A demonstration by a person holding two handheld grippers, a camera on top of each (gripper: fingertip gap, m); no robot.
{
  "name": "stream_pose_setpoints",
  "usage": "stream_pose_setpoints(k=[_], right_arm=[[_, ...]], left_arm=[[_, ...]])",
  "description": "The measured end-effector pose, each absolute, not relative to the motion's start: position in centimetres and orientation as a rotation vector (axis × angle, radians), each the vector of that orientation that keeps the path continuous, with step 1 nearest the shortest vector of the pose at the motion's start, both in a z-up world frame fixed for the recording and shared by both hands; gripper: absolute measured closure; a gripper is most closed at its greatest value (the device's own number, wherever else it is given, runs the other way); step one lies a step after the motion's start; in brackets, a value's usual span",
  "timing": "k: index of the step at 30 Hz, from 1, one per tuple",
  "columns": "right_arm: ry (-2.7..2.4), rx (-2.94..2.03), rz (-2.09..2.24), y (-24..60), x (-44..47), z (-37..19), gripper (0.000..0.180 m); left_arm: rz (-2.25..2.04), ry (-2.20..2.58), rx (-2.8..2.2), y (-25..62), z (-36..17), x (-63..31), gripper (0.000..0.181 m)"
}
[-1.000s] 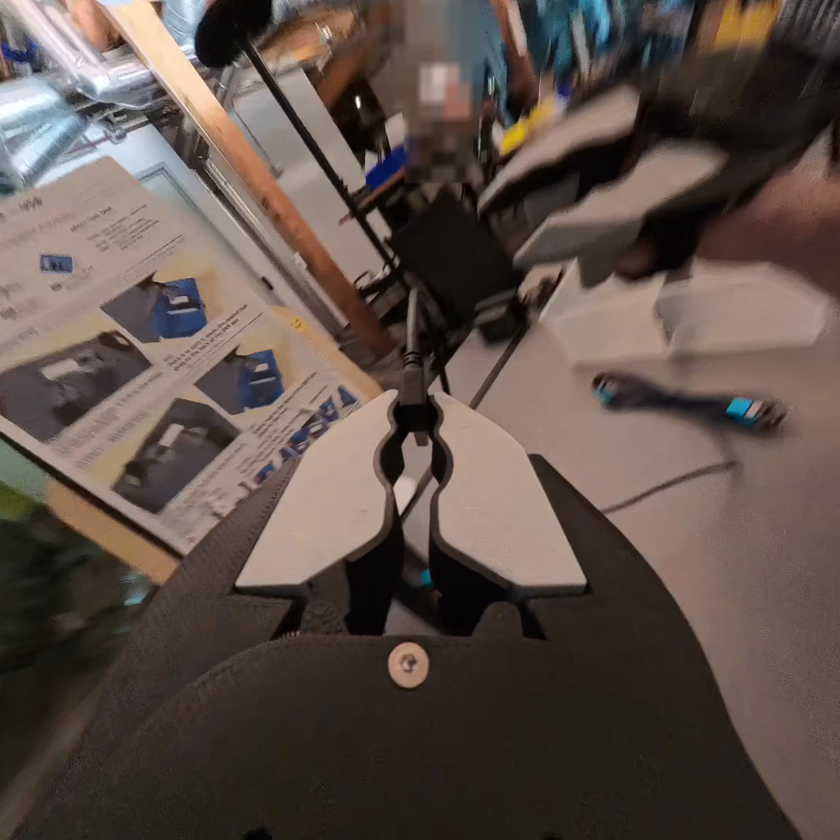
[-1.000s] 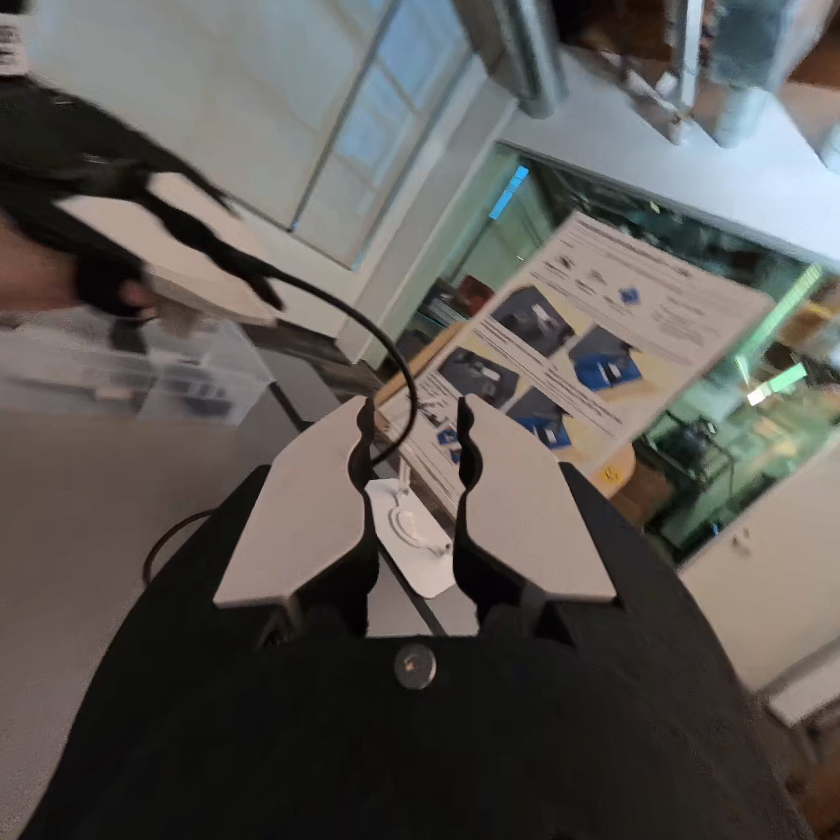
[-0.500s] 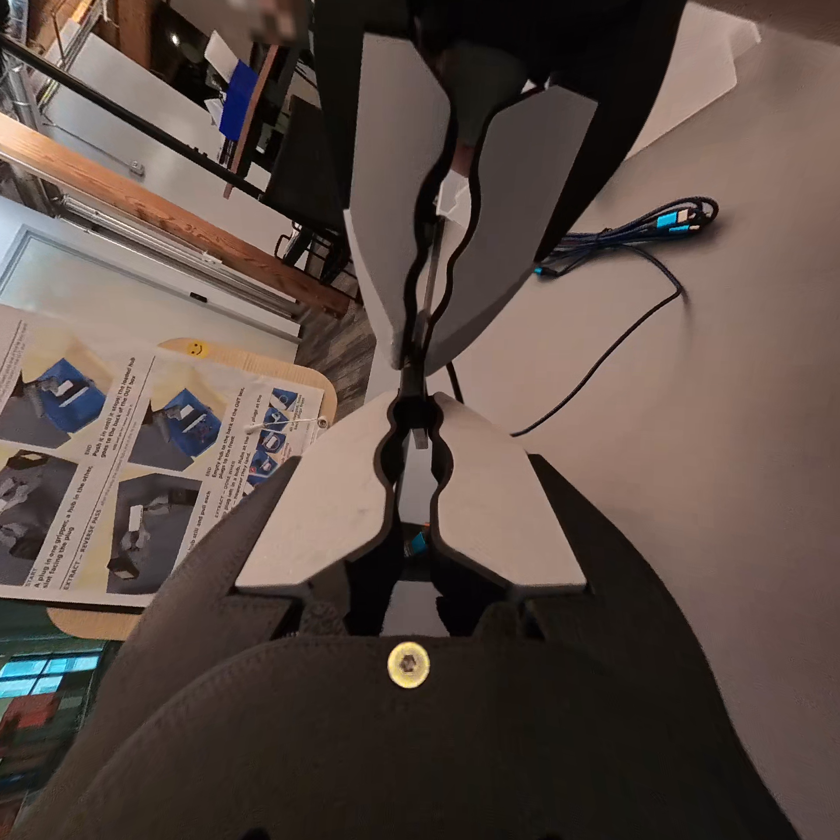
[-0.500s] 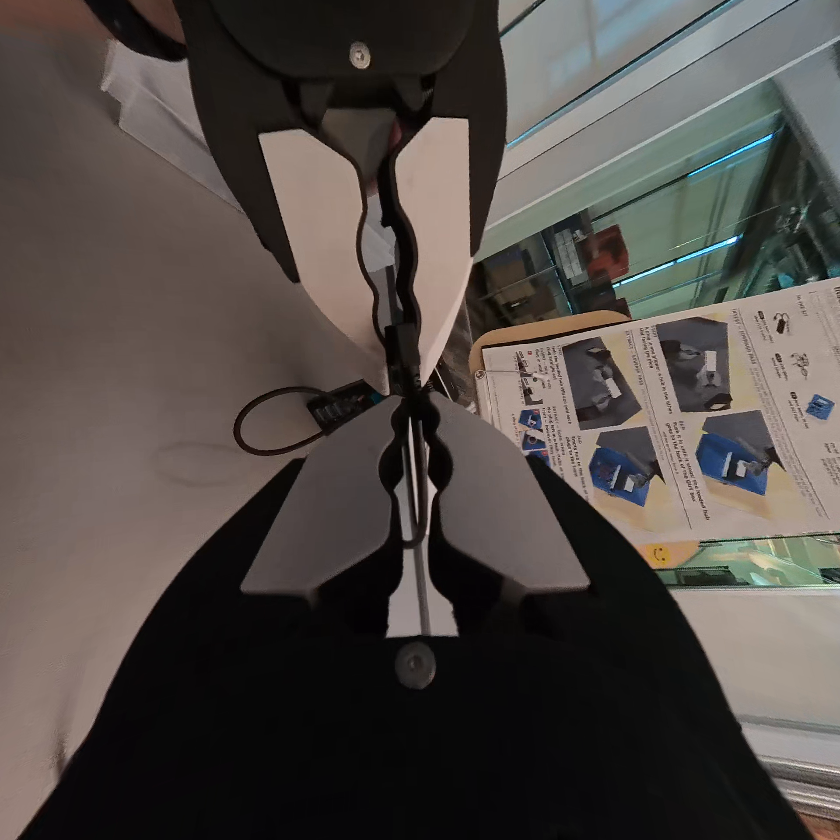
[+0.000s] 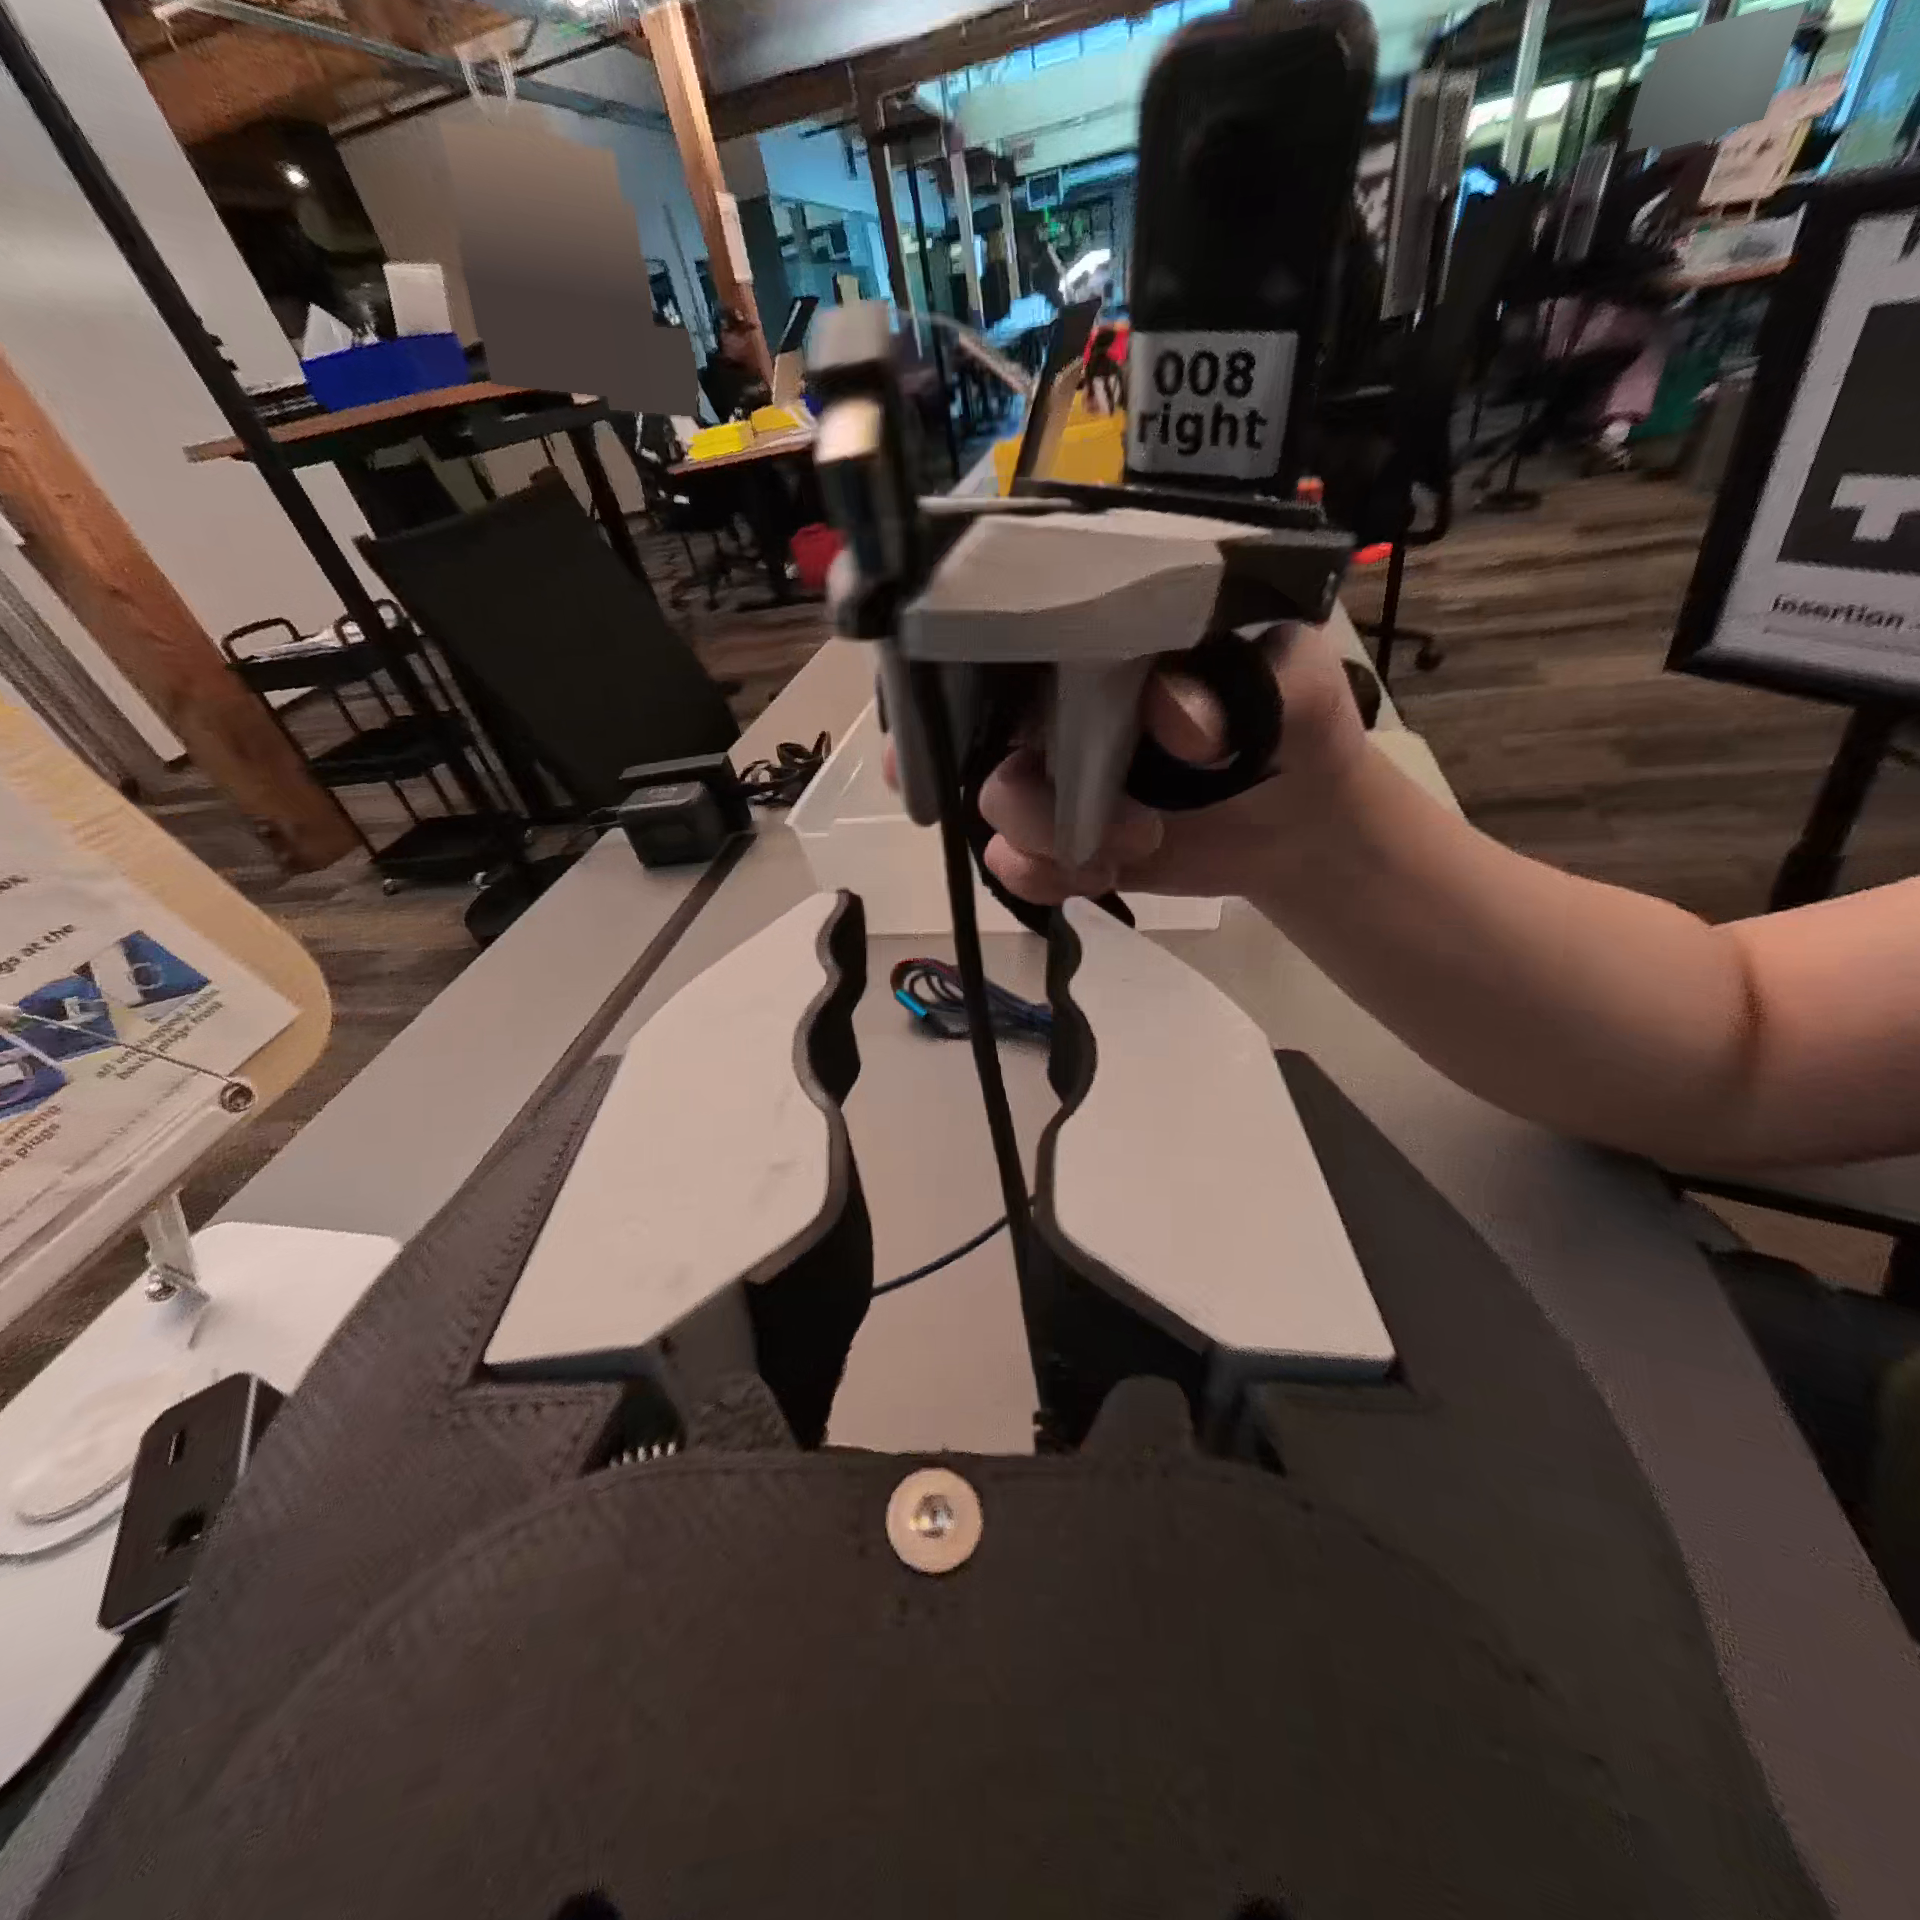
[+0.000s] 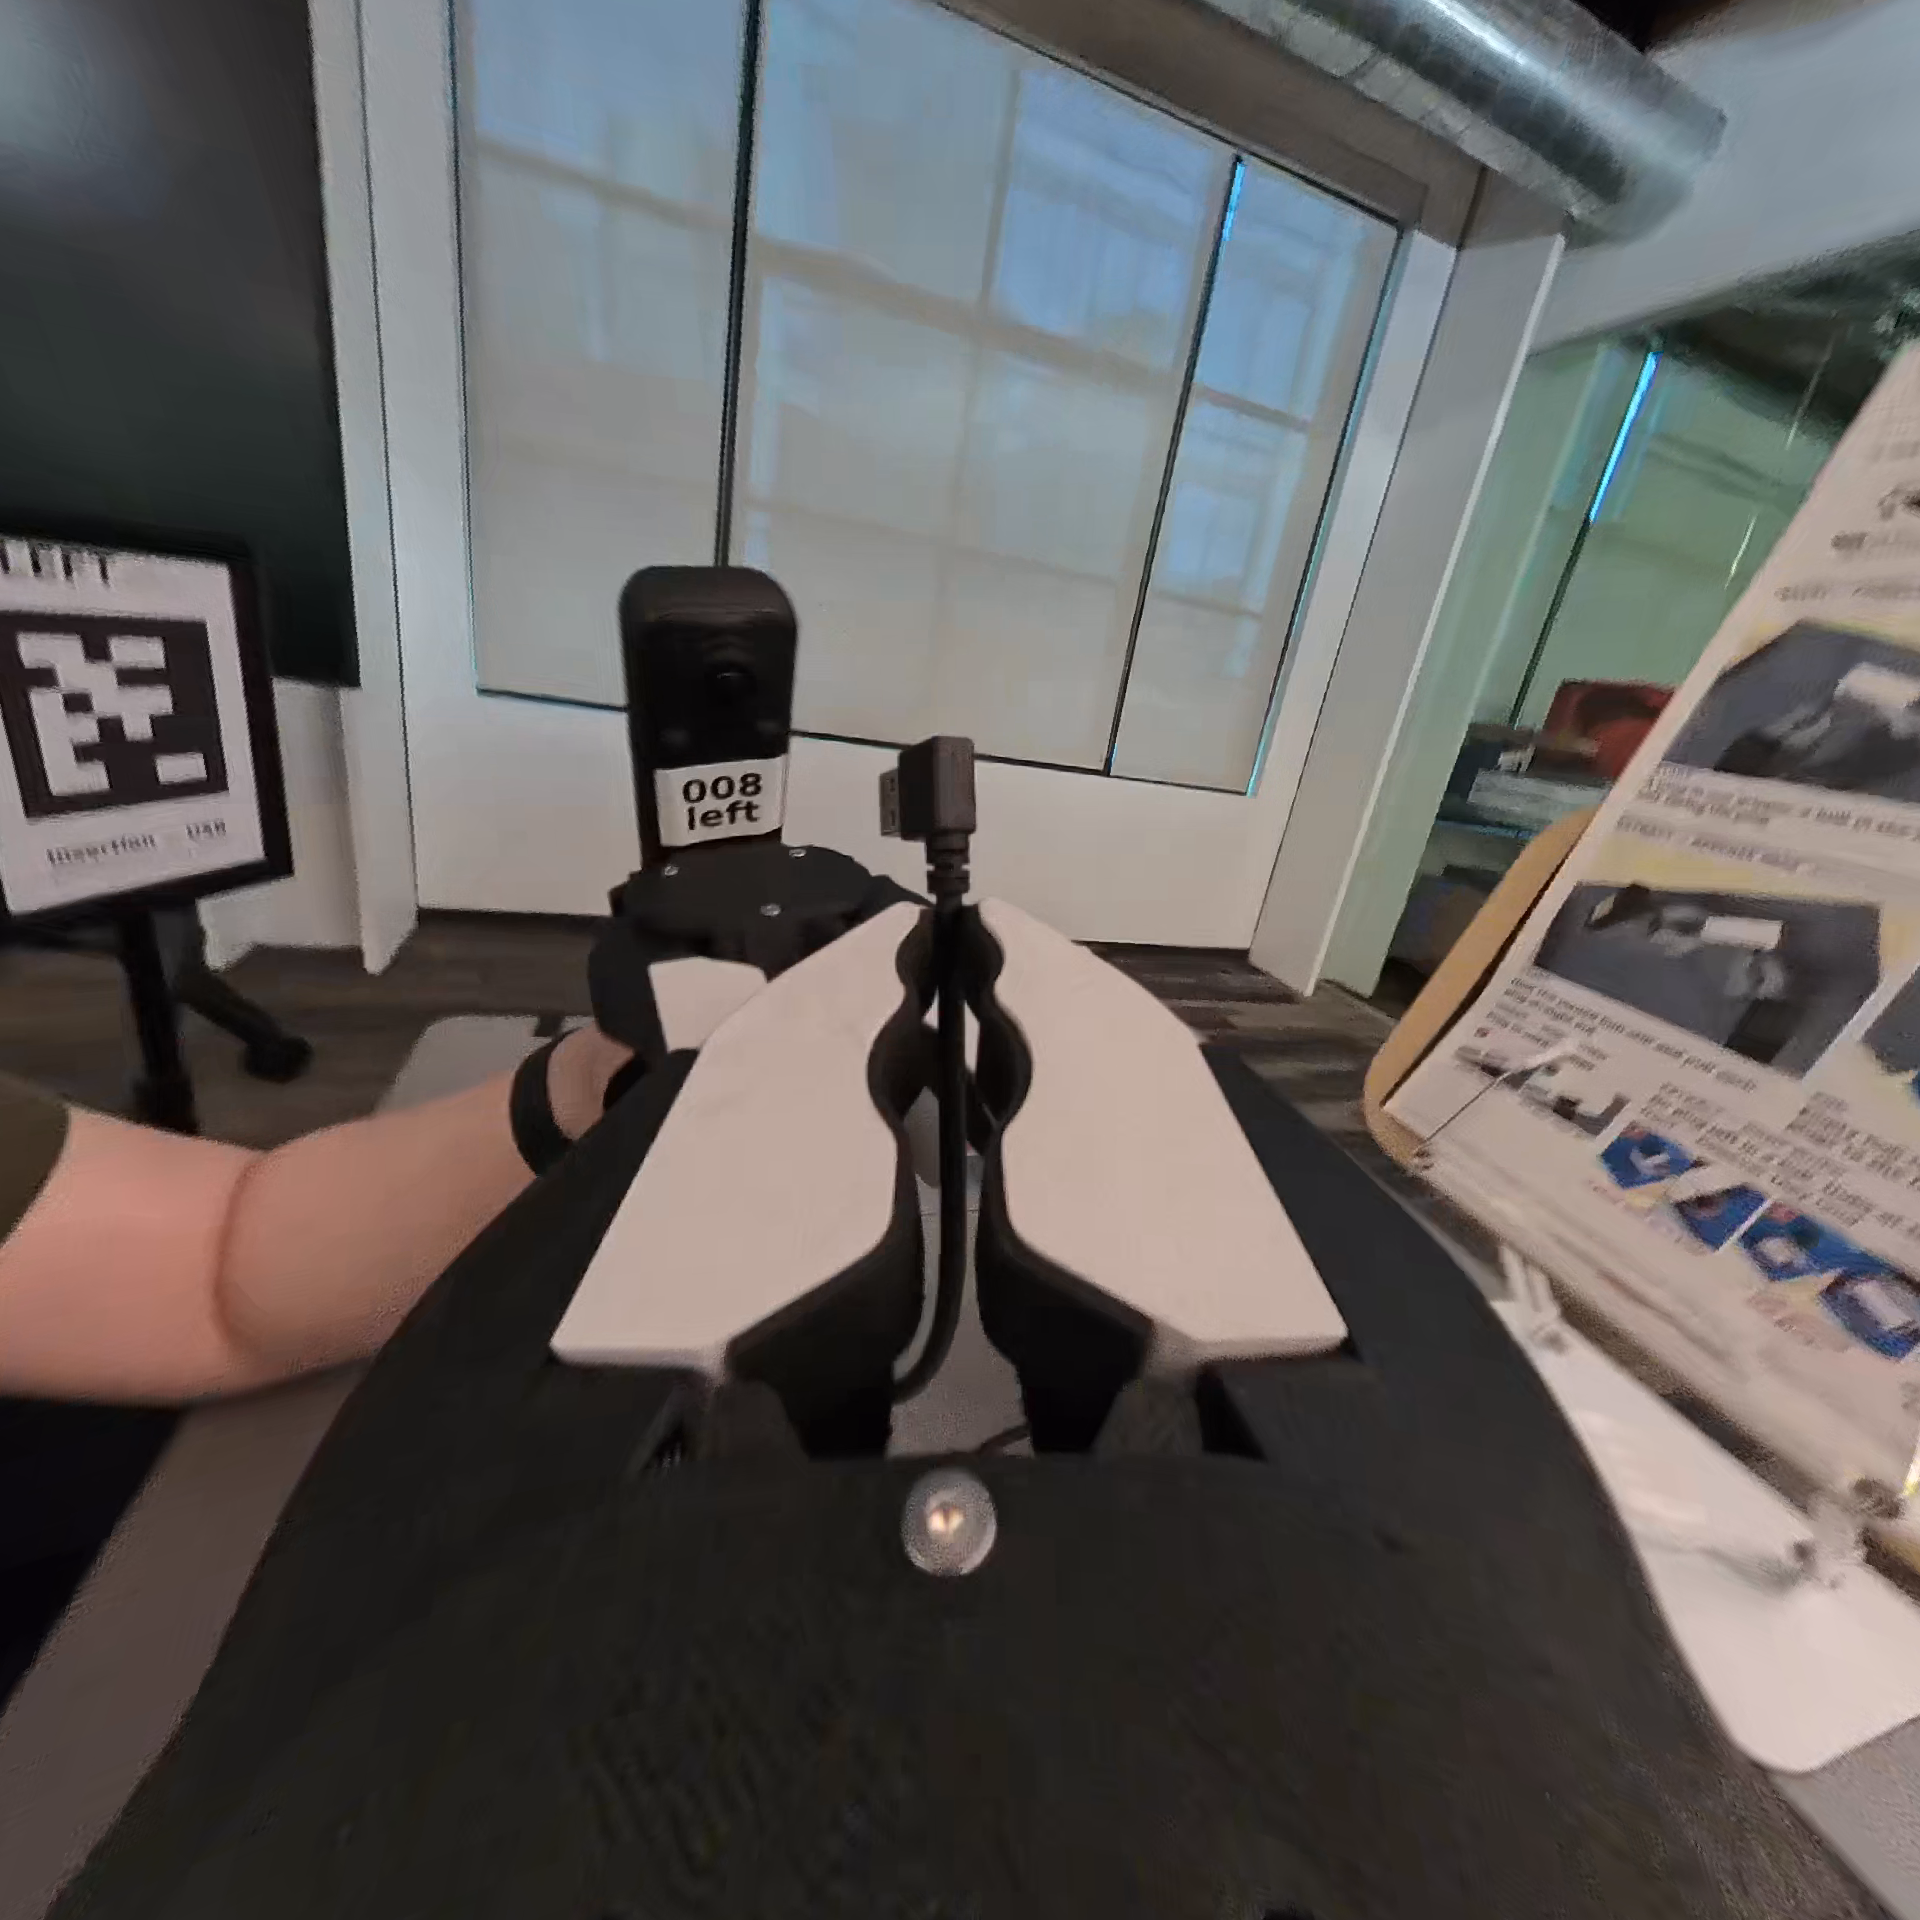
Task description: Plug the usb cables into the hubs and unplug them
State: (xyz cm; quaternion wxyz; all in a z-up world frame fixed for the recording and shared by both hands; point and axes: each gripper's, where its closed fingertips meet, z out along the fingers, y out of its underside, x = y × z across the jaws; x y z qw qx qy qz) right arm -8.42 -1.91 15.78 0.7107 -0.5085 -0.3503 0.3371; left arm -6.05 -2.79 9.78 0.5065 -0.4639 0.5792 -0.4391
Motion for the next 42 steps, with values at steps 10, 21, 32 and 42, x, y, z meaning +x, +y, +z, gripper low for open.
stream_pose_setpoints(k=[10, 21, 32, 42], right_arm=[[-0.849, -1.192, 0.747, -1.5, -10.2, 14.1, 0.175], [-0.921, -1.193, 0.935, -2.9, -8.7, 13.6, 0.15], [-1.063, -1.339, 0.923, -3.5, -8.7, 11.1, 0.154], [-1.091, -1.354, 1.012, -3.7, -8.7, 10.4, 0.16]], left_arm=[[-1.001, 1.428, -1.144, -2.4, 8.9, -5.8, 0.177], [-0.936, 1.634, -1.303, -2.5, 5.7, -6.7, 0.178], [-0.893, 1.826, -1.338, -4.1, 2.6, -6.2, 0.177], [-0.89, 1.872, -1.349, -4.6, 1.9, -6.1, 0.177]])
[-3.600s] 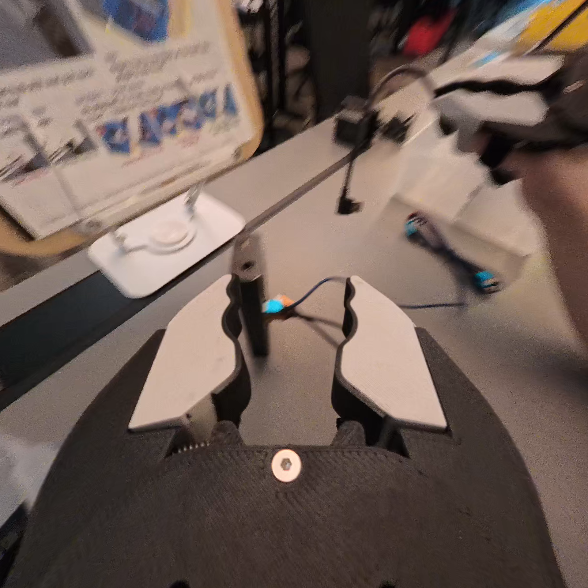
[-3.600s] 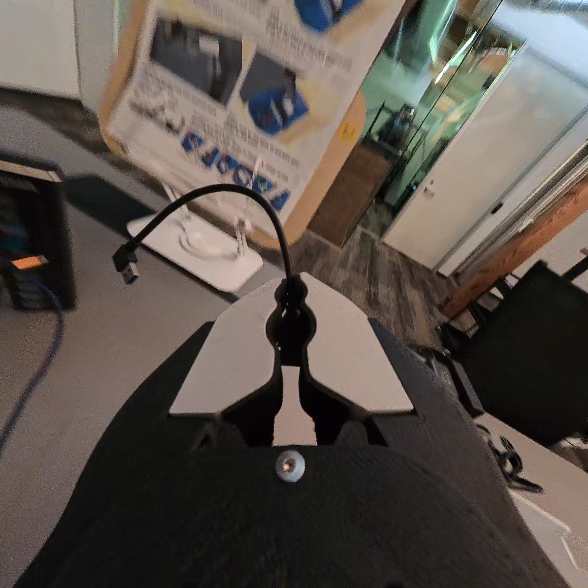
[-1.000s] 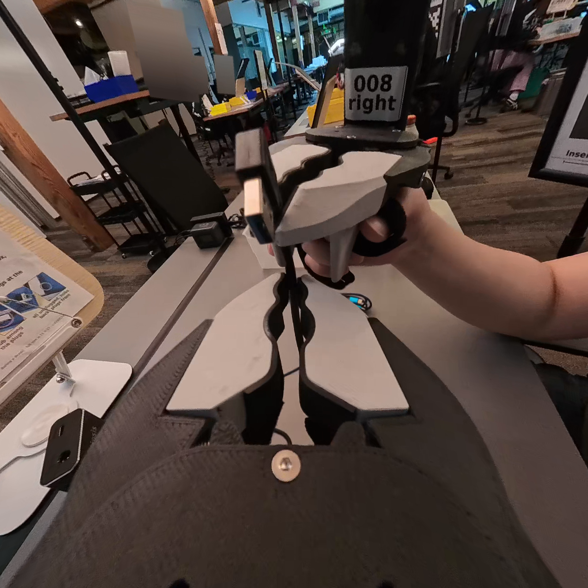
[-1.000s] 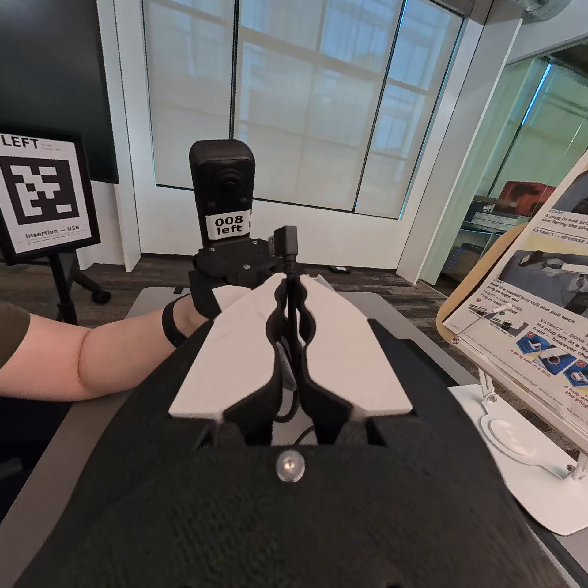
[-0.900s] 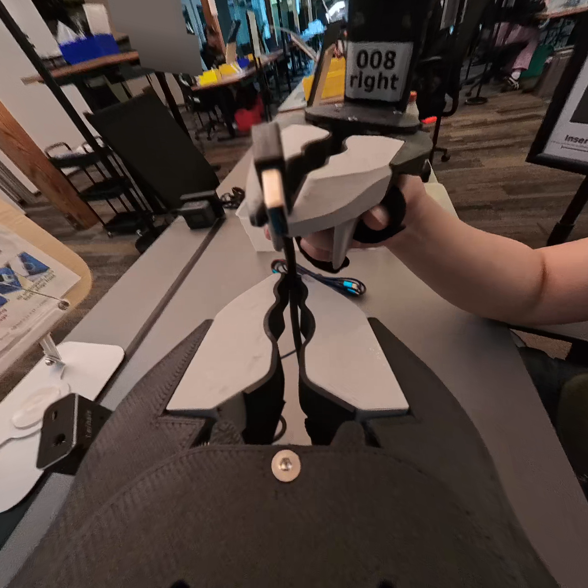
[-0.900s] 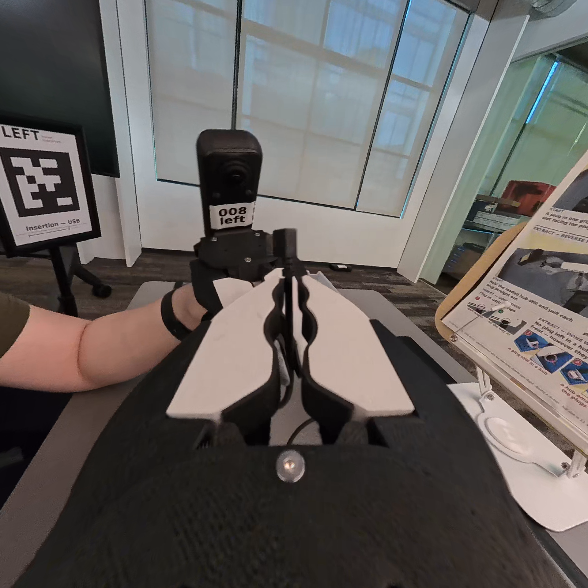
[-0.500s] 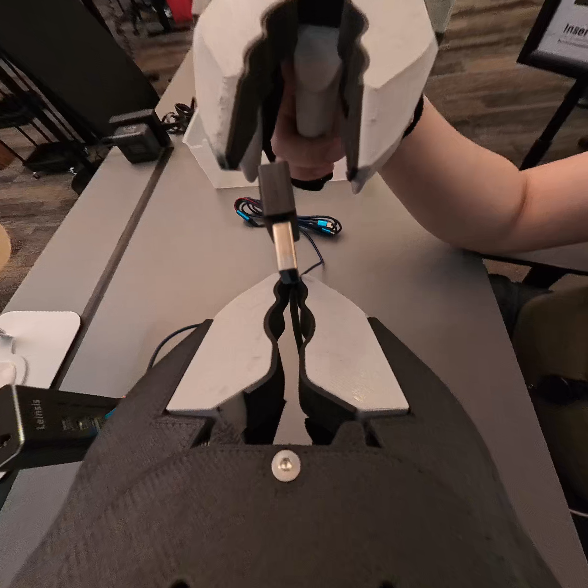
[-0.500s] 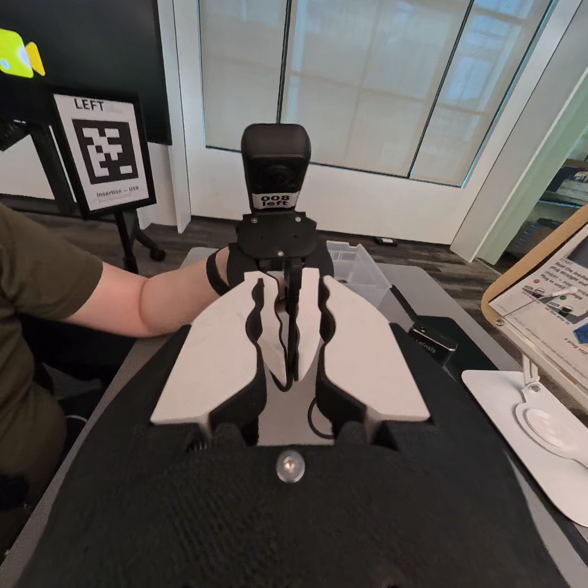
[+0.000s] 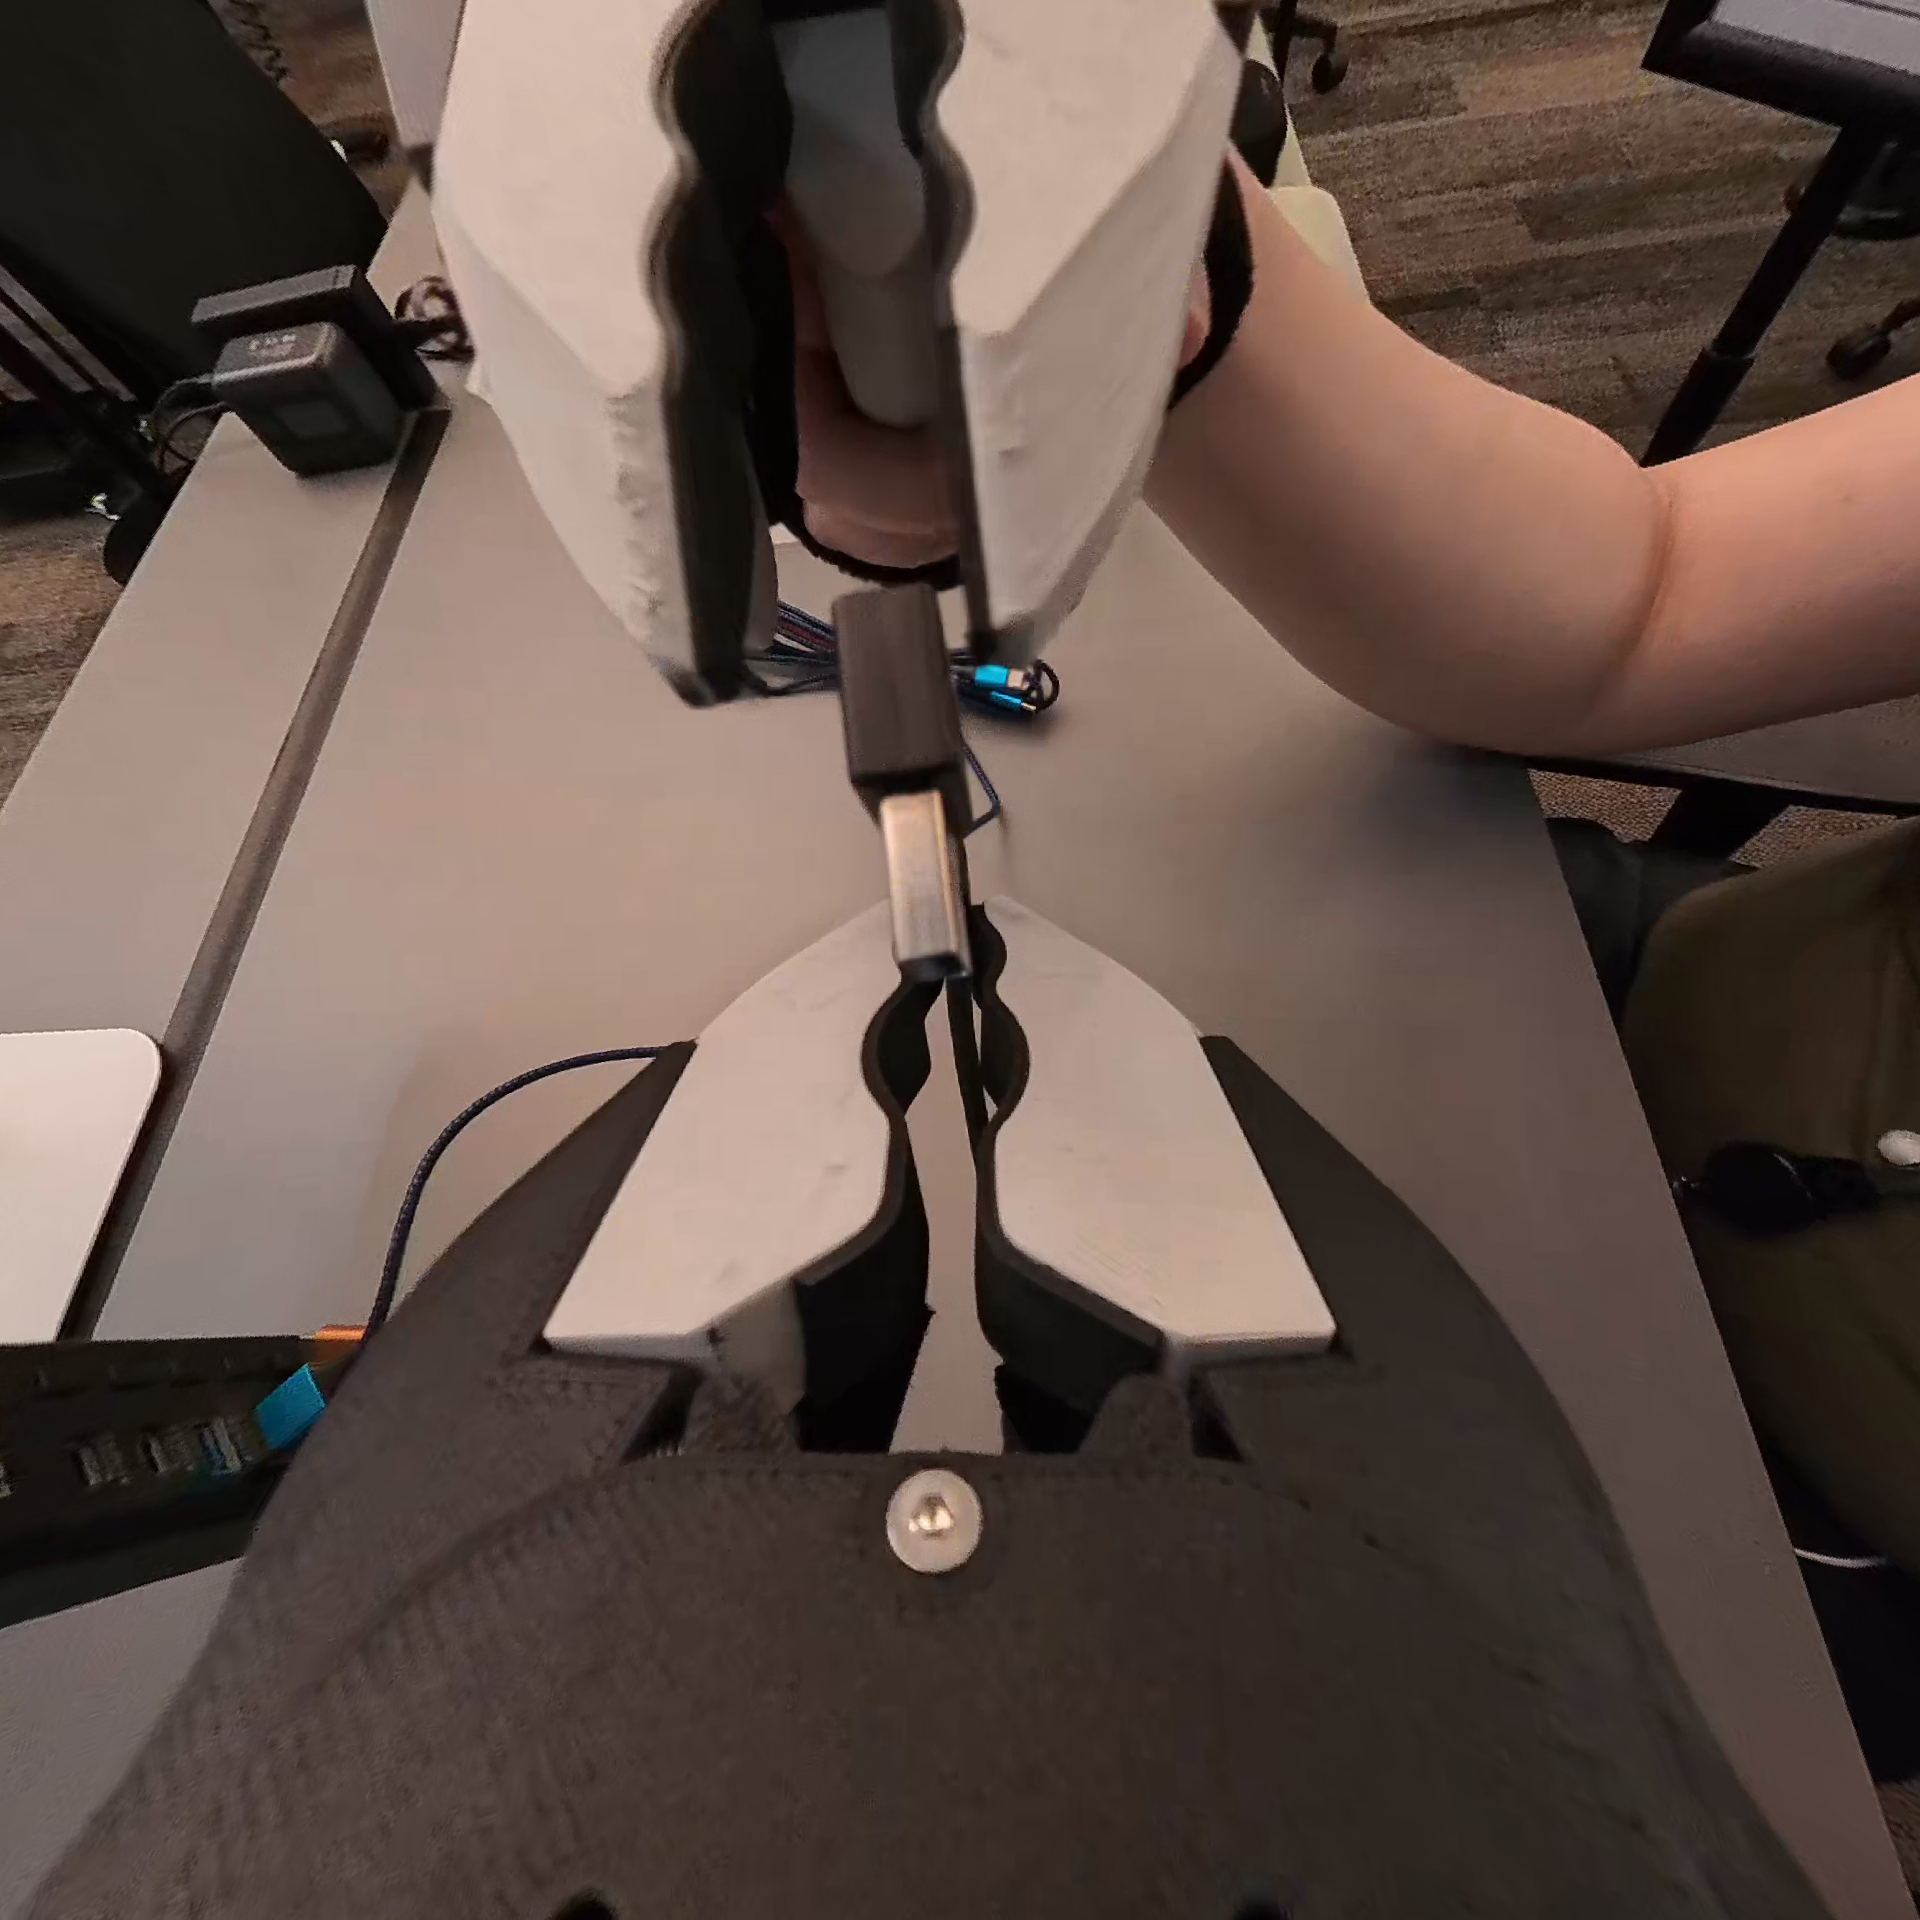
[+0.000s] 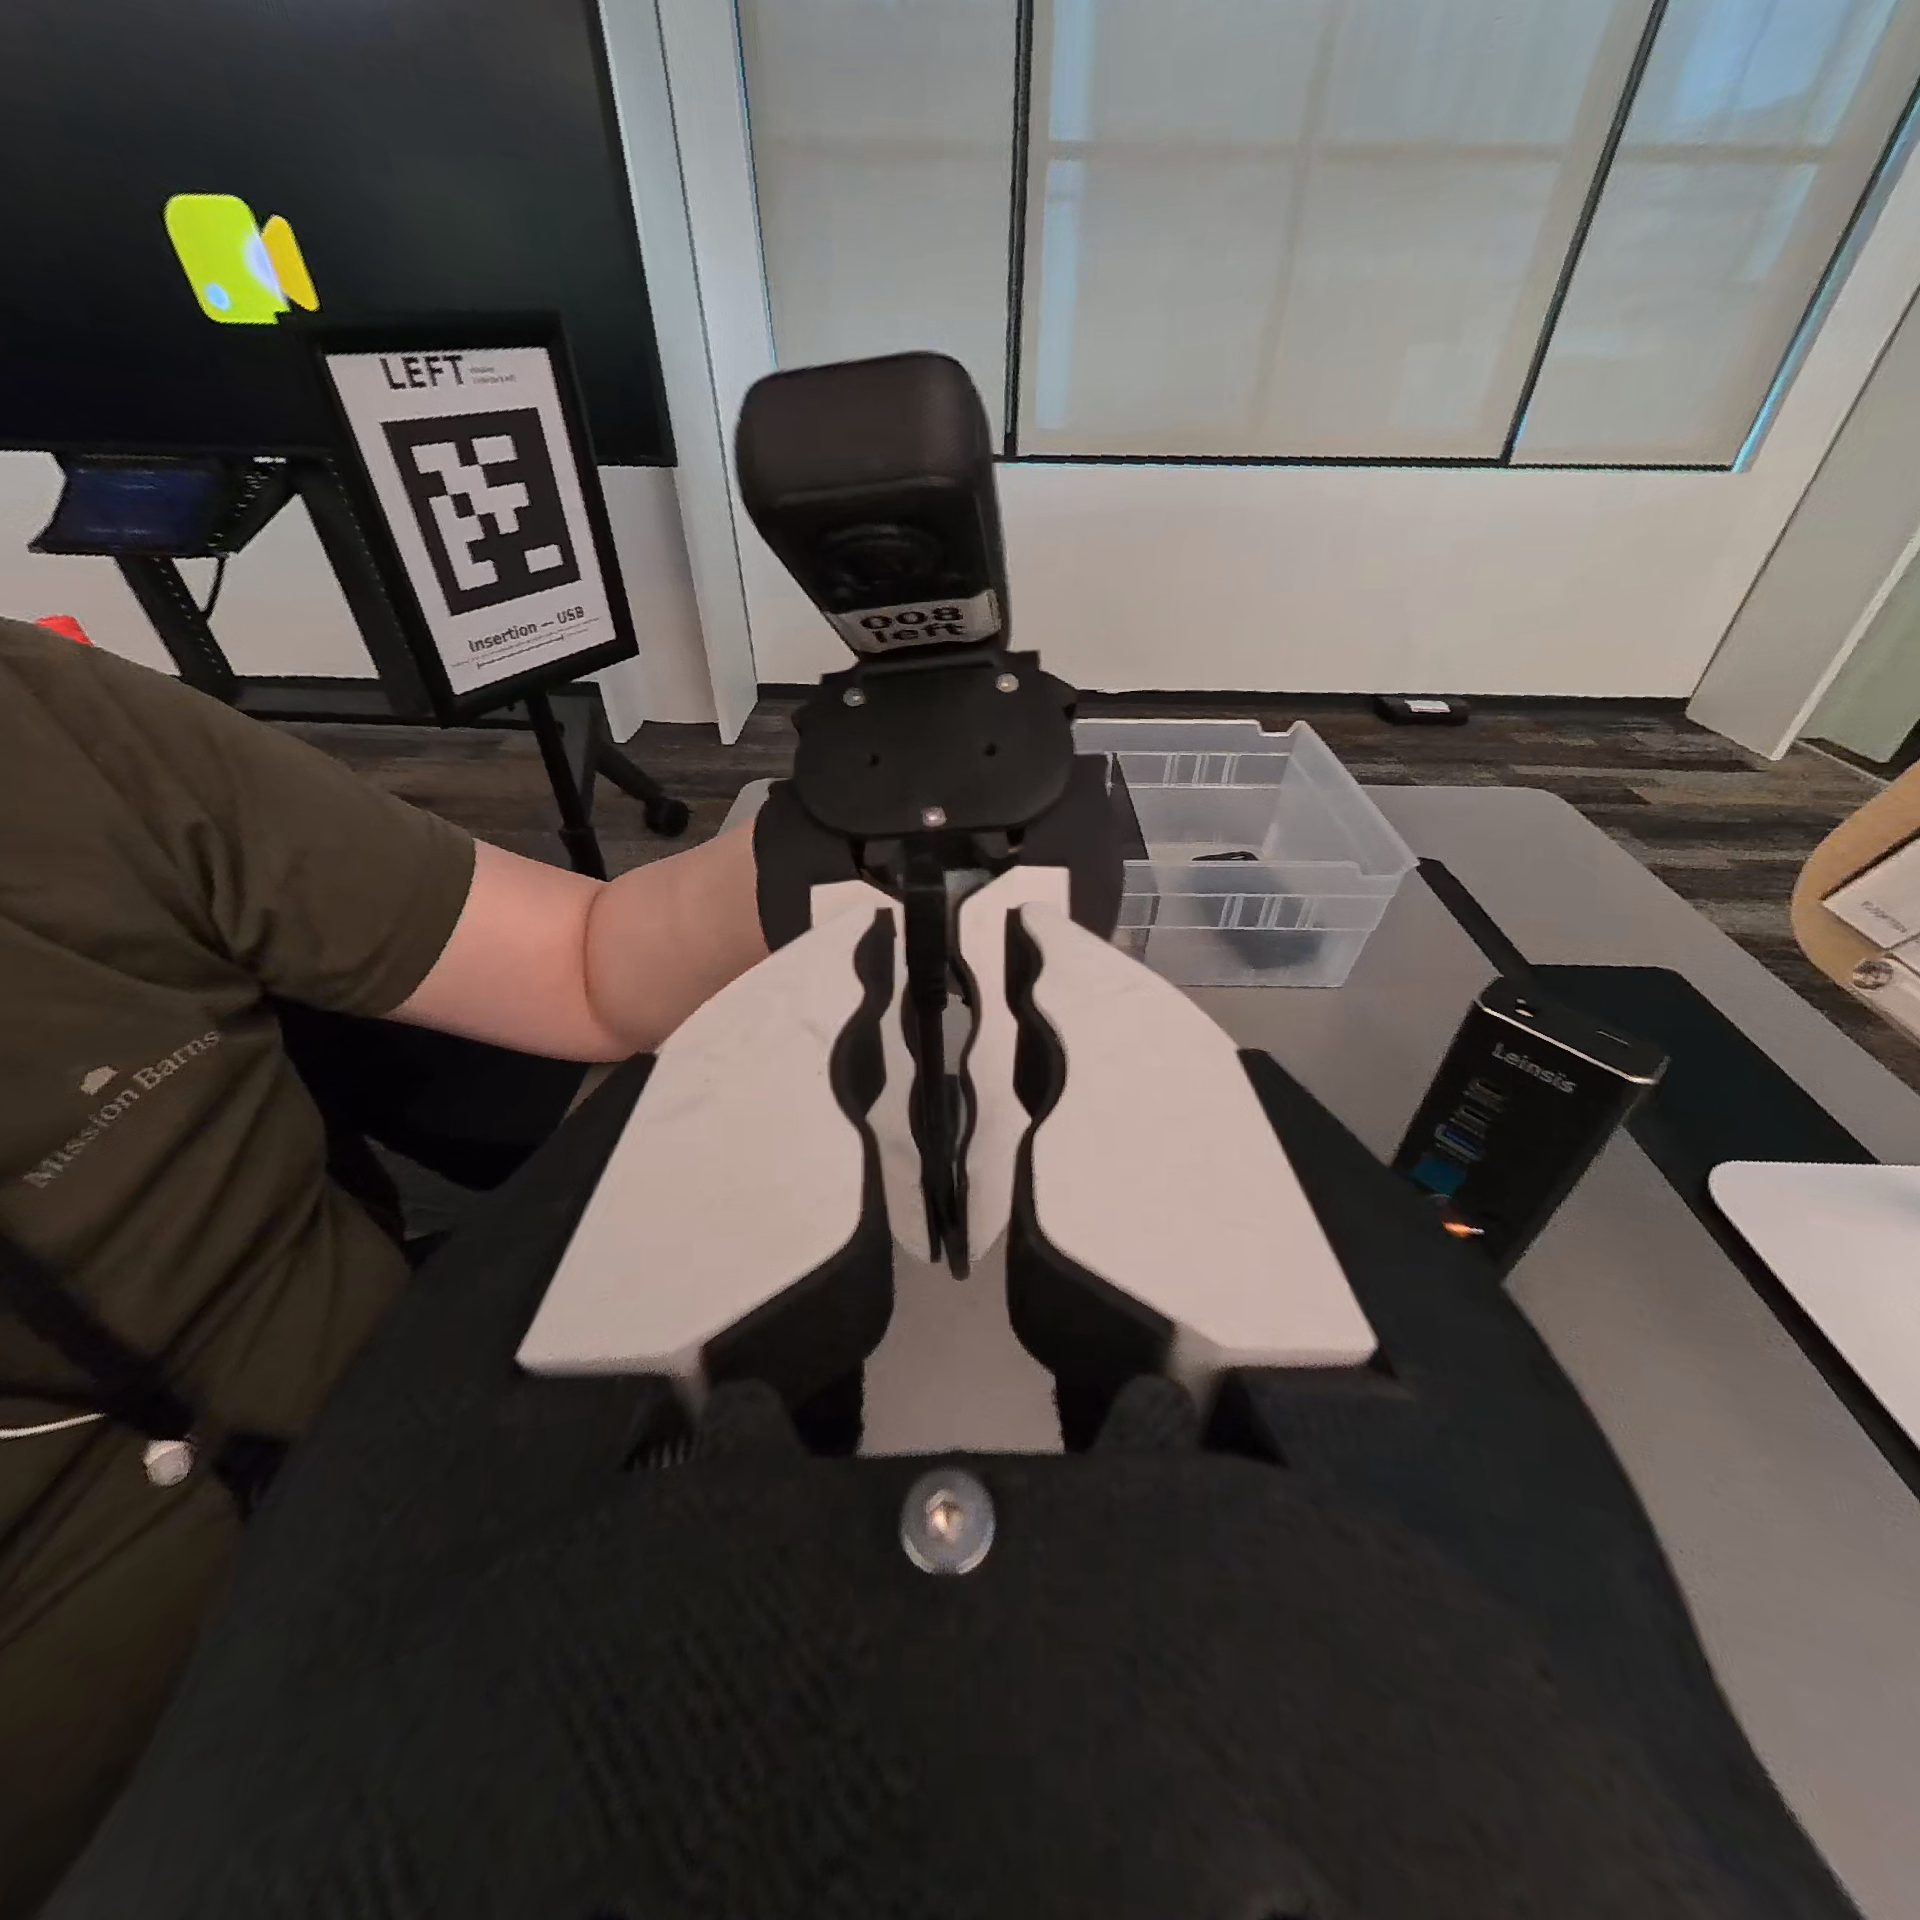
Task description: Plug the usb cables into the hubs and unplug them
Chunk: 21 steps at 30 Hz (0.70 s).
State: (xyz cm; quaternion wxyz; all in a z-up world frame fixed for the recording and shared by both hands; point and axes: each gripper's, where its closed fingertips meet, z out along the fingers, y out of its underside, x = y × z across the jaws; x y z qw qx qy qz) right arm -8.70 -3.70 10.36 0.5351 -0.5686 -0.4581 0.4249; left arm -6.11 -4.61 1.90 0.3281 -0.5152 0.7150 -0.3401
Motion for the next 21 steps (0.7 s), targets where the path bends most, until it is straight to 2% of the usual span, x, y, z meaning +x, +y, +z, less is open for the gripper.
stream_pose_setpoints(k=[6, 10, 21], right_arm=[[-1.149, -1.374, 0.997, -4.22, -9.53, 9.75, 0.161], [-1.148, -1.365, 0.995, -4.27, -9.65, 9.95, 0.171], [-1.177, -1.37, 0.932, -4.52, -9.04, 9.83, 0.171]], left_arm=[[-0.888, 1.886, -1.351, -4.78, 1.71, -6.11, 0.177], [-0.887, 1.895, -1.347, -4.9, 1.65, -6.16, 0.177], [-0.875, 1.92, -1.329, -5.08, 1.44, -6.25, 0.178]])
